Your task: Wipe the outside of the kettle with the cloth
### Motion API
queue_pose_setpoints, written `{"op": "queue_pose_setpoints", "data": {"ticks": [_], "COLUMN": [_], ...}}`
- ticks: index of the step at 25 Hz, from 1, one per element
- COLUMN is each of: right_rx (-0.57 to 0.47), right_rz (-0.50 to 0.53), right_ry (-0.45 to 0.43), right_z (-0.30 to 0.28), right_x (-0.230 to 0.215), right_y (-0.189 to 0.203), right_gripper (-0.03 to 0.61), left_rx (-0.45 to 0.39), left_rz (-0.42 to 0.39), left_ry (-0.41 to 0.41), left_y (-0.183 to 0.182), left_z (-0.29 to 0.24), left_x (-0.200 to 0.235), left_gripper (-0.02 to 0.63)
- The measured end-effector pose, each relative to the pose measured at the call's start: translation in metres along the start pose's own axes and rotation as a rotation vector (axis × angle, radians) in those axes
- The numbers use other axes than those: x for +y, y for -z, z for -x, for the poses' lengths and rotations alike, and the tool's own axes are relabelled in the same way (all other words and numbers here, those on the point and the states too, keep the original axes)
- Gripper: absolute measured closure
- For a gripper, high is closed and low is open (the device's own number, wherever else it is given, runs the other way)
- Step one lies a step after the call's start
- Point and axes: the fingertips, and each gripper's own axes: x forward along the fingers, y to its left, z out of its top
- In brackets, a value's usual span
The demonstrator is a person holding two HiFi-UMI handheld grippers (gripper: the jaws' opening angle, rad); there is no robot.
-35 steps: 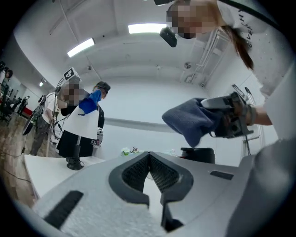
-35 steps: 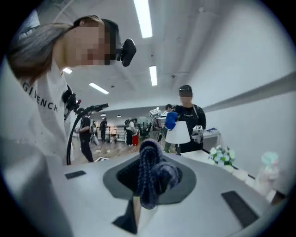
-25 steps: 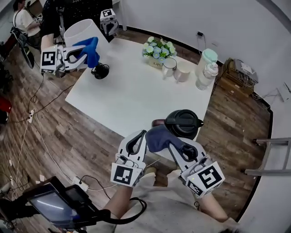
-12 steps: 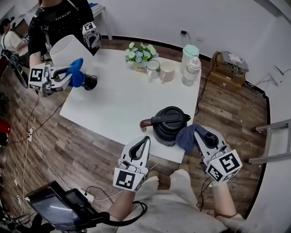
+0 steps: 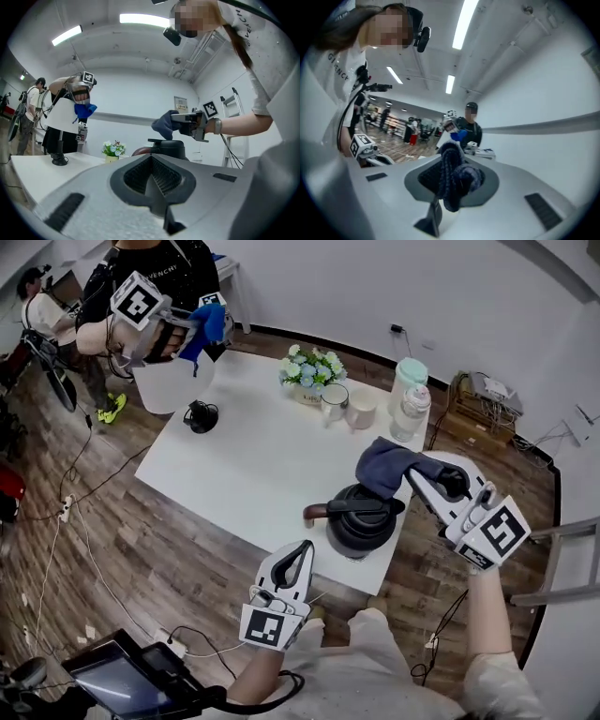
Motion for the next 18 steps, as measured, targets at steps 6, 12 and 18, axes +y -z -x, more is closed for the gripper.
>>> {"op": "queue_pose_setpoints", "data": {"ticks": [6,12,18], "right_rx": [0.120,0.270,0.252], "right_rz": [0.005,-0.069,-0.218], "right_ry": [-0.639,-0.883,-0.903], "right_z": [-0.094,-0.116,-0.097], "right_x": [0.048,0.057,0.046], "right_y": [0.025,0.070,0.082], "right_gripper": [0.515,0.515,0.515], "left_rx": [-0.006,0.003,-0.010], "left_rz": [0.013,0.001,0.000], "left_ry": [-0.127,-0.235,-0.279], "left_y": [0.004,0.013,0.012], "left_z": [0.018,0.027,0.021], "left_x": [0.011,0.014,0.008], "left_gripper": [0.607,0.607,0.607]}}
